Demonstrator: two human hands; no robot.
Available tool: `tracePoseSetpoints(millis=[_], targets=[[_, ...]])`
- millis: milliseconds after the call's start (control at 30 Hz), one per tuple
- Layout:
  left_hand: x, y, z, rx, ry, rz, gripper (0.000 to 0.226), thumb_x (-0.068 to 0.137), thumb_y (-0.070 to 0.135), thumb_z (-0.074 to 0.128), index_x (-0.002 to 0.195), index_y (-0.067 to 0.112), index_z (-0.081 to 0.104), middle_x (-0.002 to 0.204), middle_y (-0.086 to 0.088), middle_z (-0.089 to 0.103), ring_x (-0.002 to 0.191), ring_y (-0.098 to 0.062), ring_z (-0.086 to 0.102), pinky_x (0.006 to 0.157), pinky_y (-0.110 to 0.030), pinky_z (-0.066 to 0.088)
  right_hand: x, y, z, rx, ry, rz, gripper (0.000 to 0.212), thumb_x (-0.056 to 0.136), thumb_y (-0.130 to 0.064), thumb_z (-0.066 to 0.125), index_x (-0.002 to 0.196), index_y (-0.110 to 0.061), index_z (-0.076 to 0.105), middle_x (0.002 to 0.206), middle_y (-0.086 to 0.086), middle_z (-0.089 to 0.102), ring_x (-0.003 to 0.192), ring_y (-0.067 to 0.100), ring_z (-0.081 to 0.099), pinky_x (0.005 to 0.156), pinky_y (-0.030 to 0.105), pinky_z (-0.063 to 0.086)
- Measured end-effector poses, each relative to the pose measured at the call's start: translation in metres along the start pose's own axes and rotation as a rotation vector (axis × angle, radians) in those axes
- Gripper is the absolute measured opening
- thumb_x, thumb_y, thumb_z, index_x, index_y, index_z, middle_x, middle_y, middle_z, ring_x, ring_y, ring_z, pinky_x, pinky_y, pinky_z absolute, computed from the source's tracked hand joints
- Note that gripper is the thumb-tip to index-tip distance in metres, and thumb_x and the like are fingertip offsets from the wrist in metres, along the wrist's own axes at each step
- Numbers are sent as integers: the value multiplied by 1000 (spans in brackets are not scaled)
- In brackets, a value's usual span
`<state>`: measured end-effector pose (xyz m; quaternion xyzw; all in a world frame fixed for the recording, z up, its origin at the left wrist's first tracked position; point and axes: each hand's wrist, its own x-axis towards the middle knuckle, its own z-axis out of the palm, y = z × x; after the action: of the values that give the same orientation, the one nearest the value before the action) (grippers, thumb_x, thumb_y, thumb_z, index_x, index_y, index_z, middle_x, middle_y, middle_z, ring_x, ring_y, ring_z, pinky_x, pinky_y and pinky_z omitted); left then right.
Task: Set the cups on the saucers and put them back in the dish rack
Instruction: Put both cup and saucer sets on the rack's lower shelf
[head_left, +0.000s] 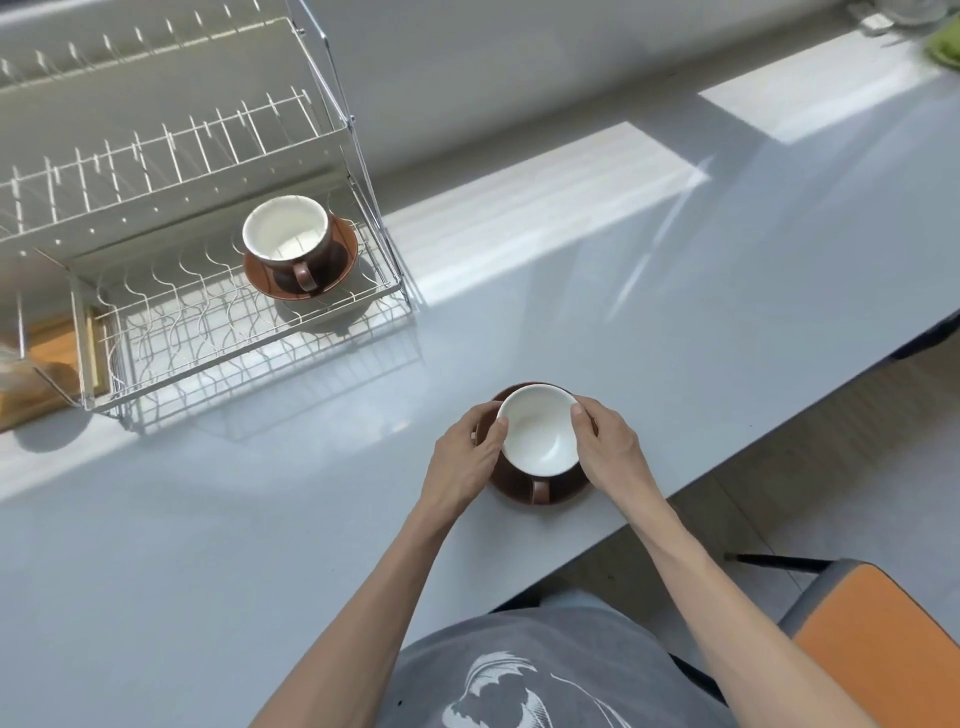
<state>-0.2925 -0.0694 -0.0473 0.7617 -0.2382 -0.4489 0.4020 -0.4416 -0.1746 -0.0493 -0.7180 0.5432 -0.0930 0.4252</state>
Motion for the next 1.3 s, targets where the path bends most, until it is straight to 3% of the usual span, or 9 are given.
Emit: tracePoseSetpoints(millis=[233, 567, 667, 867, 1100, 1200, 1300], targets=[[-8, -10, -24, -41, 74, -37, 25, 92, 51, 53, 115, 47, 63, 111, 20, 65, 105, -17, 65, 98, -47, 53, 3, -20, 20, -21, -54, -60, 36, 104, -29, 35, 121, -17, 64, 110, 4, 67, 106, 24, 57, 85, 33, 43], [-25, -30, -71, -151, 203, -70, 18, 88, 52, 54, 102, 56, 64, 110, 25, 65, 109, -13, 64, 98, -45, 54, 2, -63, 57, -38, -168, -175, 34, 103, -33, 35, 115, -21, 66, 106, 4, 70, 100, 24, 61, 85, 38, 48], [-31, -34, -89, -177, 253, -75, 14, 88, 52, 54, 96, 60, 62, 107, 28, 63, 110, -13, 64, 98, -45, 54, 3, -80, 71, -51, -212, -215, 34, 103, -32, 36, 118, -23, 65, 109, 3, 70, 99, 21, 59, 82, 34, 46], [-40, -47, -127, -240, 363, -93, 29, 88, 49, 55, 114, 44, 67, 115, 13, 68, 112, -17, 64, 98, -47, 54, 4, -118, 101, -84, -323, -265, 36, 104, -33, 37, 127, -23, 62, 115, 2, 68, 106, 22, 58, 88, 35, 44], [-41, -51, -176, -233, 459, -128, 38, 86, 52, 52, 119, 40, 66, 116, 3, 69, 112, -23, 64, 97, -48, 54, 14, -168, 134, -90, -430, -311, 34, 103, -32, 37, 124, -21, 62, 107, -2, 63, 102, 20, 56, 86, 34, 44], [-35, -49, -201, -223, 519, -158, 37, 84, 50, 51, 117, 41, 66, 110, 4, 70, 107, -24, 66, 96, -47, 55, 22, -191, 150, -90, -470, -303, 30, 102, -35, 38, 113, -23, 63, 97, -7, 62, 91, 19, 56, 82, 39, 49], [-29, -45, -226, -209, 554, -164, 41, 82, 51, 49, 118, 40, 65, 109, 2, 71, 106, -25, 67, 96, -47, 55, 32, -214, 165, -93, -485, -321, 31, 101, -37, 37, 102, -21, 63, 86, -8, 60, 78, 15, 54, 73, 36, 46]])
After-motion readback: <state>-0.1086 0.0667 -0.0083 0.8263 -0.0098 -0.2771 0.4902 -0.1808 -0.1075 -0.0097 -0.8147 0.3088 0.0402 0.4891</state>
